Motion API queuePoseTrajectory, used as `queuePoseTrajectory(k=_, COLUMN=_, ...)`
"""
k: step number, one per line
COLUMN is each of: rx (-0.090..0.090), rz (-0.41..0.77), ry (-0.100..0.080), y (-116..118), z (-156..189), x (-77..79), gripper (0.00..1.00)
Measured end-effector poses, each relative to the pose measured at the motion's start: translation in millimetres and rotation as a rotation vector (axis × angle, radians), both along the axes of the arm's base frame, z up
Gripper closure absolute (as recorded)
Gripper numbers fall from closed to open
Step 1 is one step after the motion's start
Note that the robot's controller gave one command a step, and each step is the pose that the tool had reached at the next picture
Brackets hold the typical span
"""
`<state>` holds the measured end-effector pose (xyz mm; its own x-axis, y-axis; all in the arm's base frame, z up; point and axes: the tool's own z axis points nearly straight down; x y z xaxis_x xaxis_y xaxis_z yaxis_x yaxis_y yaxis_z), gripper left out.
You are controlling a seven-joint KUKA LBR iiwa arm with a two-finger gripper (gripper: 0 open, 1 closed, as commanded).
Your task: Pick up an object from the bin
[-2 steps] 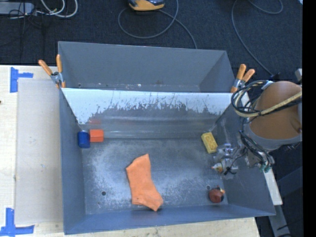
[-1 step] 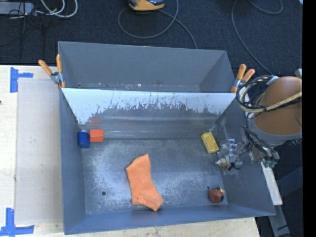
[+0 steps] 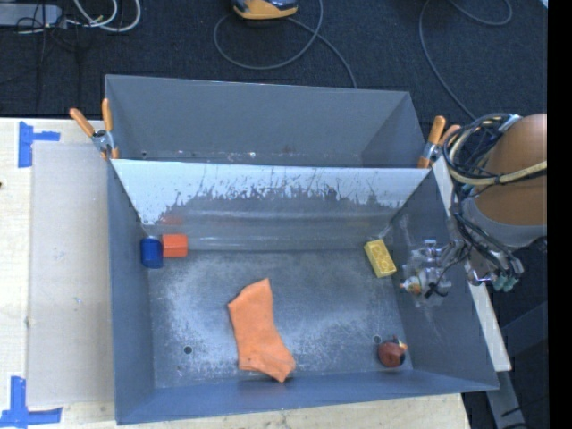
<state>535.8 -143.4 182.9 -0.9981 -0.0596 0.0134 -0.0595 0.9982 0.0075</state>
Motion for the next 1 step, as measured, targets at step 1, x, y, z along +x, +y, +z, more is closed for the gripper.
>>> queuePoseTrajectory(k=1, rx=-0.007, rz=0.027, ry=-0.023, y=-15.6, z=30.9, x=7.5, gripper=1.00)
